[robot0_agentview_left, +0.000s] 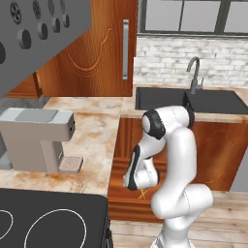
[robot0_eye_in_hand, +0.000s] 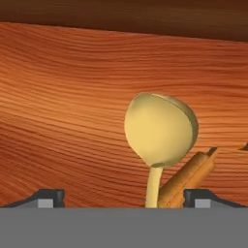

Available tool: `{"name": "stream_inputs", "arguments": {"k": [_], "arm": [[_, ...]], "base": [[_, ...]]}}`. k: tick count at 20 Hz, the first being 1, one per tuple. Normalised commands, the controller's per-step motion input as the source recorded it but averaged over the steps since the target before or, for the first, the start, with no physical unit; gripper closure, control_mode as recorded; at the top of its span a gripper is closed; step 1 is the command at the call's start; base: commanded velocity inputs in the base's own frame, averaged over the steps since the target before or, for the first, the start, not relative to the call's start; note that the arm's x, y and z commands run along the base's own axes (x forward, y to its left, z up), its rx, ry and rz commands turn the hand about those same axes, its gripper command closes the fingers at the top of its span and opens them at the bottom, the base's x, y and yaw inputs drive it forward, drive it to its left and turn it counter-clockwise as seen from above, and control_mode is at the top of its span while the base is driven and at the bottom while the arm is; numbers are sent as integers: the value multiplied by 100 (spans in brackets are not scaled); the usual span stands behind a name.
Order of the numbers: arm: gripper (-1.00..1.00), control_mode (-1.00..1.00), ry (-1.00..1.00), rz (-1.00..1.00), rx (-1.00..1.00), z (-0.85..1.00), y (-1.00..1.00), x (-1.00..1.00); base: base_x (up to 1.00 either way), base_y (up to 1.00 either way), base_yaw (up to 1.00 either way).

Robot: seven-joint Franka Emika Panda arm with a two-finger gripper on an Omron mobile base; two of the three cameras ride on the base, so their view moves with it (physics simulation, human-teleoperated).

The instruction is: Organize the utensils by type. Pick up the wooden spoons from the counter and place them in the open cabinet. Then pick up the metallic utensils from the counter and place them in the open drawer.

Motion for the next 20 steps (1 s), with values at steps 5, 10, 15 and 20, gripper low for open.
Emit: {"name": "stream_inputs", "arguments": {"k": [5,10,15,20], "arm": [[-100,-100,0,0,0,58,-14,-12],[-100,-100,0,0,0,68,-14,-18],[-100,-100,0,0,0,73,-15,-22],[-100,-100,0,0,0,76,-21,-22]], "base": [[0,0,0],[0,0,0],[0,0,0],[0,0,0]]}}
